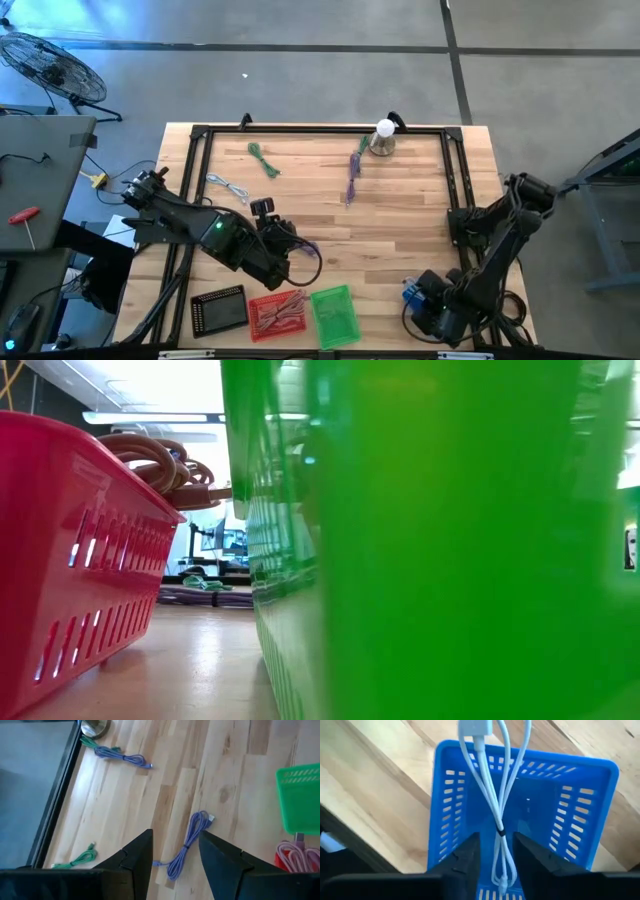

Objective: Pick & Place USB Port
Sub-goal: Put the blue USB charger into the blue bin, then put the purple USB charger into the black bin

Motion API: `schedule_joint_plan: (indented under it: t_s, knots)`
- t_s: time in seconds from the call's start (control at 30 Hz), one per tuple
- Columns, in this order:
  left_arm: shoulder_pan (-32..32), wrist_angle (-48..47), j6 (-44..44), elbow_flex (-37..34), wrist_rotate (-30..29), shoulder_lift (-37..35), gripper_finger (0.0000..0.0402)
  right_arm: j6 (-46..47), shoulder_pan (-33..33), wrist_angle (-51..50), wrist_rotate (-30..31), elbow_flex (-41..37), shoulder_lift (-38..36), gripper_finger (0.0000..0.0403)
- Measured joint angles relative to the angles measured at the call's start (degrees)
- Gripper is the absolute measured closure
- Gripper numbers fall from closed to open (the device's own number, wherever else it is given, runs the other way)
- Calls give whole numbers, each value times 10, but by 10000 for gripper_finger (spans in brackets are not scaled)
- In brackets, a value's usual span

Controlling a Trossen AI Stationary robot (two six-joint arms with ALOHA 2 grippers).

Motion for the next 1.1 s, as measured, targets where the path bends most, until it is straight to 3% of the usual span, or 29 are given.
schedule_joint_plan:
  t_s: [0.23, 0.37, 0.5, 0.6, 0.67, 0.9, 1.1]
  knots:
    - [0, -1, 12, 0, -1, 0, 248, -21, -10, -4, 43, 0, -44, 271]
    - [0, -2, 33, 0, -3, 0, 248, -120, -48, 13, 143, 0, -88, 271]
    - [0, -17, 36, 0, -24, 0, 248, -298, -140, 60, 225, 0, -123, 270]
    - [0, -44, 28, 0, -42, -1, 248, -458, -241, 133, 213, 0, -136, 270]
    - [0, -64, 14, 0, -53, -1, 248, -518, -313, 176, 200, 0, -136, 270]
    - [0, -105, -30, 1, -59, -19, 248, -576, -530, 202, 188, 0, -120, 270]
    - [0, -106, -30, 1, -48, -38, 248, -609, -620, 231, 162, -1, -51, 270]
